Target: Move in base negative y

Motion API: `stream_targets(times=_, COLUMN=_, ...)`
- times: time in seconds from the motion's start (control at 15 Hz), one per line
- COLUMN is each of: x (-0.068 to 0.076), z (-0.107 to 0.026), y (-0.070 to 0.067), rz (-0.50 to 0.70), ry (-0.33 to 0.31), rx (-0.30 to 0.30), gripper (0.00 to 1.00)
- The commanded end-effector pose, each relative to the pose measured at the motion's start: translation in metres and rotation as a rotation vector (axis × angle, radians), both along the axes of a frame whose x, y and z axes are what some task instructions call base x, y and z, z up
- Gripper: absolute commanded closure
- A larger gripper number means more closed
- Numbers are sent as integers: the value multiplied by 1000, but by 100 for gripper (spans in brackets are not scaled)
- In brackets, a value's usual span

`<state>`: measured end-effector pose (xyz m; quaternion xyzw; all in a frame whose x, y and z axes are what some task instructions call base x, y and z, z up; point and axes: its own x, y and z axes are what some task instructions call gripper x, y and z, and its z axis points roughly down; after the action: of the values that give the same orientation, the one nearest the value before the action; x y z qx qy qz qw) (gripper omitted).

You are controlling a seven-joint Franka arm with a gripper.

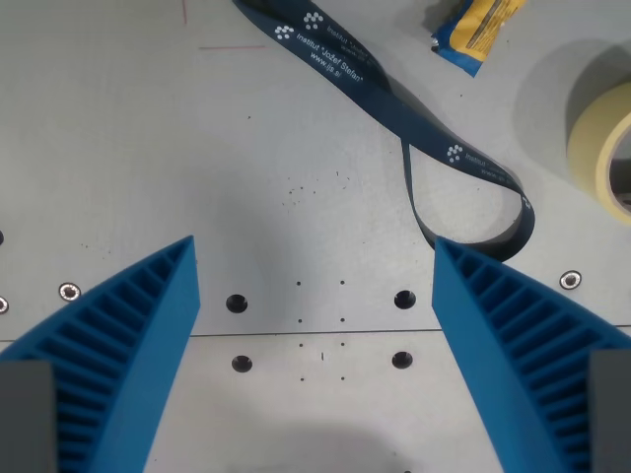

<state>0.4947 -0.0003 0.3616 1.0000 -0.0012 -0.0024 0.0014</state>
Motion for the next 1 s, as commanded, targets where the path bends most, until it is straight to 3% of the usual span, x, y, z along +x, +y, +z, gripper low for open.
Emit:
stream_targets(times=0.07, x=0, z=1, y=-5, rz=0, ry=-3, rx=0, gripper=0)
stream_targets(times=1.0, x=1, z=1, y=-75, rz=0, ry=-3, rx=0, gripper=0)
